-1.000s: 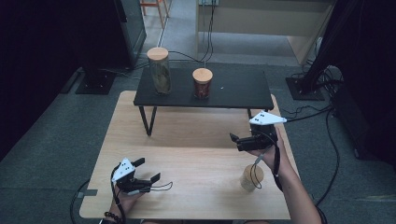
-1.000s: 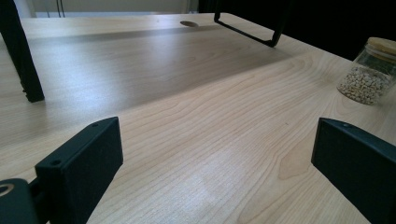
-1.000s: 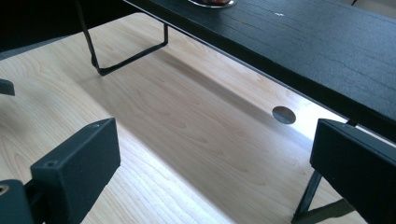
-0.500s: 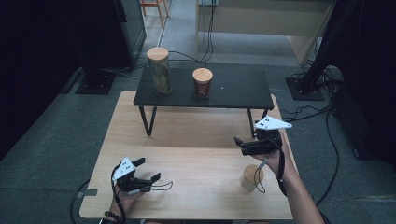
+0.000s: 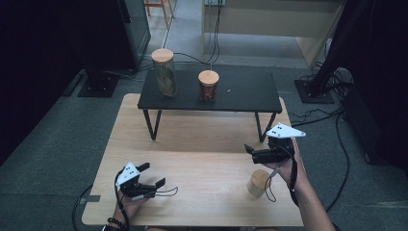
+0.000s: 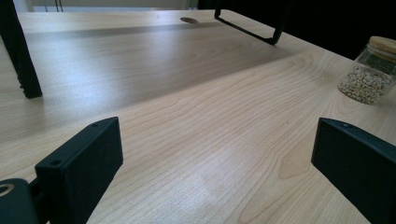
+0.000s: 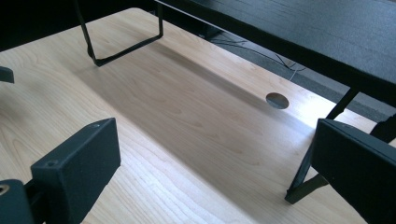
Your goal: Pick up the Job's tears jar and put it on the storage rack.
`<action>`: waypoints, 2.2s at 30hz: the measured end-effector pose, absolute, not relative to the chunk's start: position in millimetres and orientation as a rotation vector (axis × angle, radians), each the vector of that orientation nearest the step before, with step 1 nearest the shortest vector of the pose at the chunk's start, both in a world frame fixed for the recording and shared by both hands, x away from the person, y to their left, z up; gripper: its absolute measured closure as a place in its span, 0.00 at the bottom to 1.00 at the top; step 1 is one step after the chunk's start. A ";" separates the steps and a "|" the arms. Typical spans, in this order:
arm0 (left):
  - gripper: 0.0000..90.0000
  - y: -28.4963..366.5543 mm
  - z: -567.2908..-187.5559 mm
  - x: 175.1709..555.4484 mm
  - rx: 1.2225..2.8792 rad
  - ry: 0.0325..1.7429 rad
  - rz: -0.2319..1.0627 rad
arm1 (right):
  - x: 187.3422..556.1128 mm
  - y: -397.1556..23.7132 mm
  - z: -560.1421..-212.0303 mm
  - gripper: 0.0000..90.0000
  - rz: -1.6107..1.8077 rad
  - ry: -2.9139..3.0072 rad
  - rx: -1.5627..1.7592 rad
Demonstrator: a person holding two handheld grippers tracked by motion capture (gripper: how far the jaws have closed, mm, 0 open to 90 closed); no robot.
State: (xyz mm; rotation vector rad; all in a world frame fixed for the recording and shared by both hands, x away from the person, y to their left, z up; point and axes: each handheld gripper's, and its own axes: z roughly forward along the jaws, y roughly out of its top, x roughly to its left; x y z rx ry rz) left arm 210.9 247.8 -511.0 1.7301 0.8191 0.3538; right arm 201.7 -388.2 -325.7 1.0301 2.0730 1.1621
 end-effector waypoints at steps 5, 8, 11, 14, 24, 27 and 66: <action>0.02 247.7 -510.3 211.1 1.735 0.819 0.352 | 194.4 -392.0 -329.3 0.02 1.160 2.068 1.029; 0.02 247.6 -510.9 211.0 1.730 0.821 0.352 | 189.3 -395.1 -331.5 0.02 1.164 2.064 1.027; 0.02 247.8 -511.2 210.9 1.728 0.822 0.351 | 183.7 -396.7 -334.0 0.02 1.154 2.067 1.023; 0.02 247.6 -510.8 211.4 1.733 0.820 0.351 | 178.3 -400.1 -337.9 0.02 1.153 2.064 1.015; 0.02 247.4 -509.9 211.6 1.741 0.816 0.352 | 162.6 -413.8 -355.3 0.02 1.153 2.058 1.007; 0.02 246.7 -510.0 211.3 1.741 0.817 0.352 | 158.7 -419.8 -360.6 0.02 1.159 2.053 0.999; 0.02 246.9 -510.1 211.1 1.741 0.812 0.352 | 125.2 -454.8 -455.6 0.01 1.285 2.053 0.948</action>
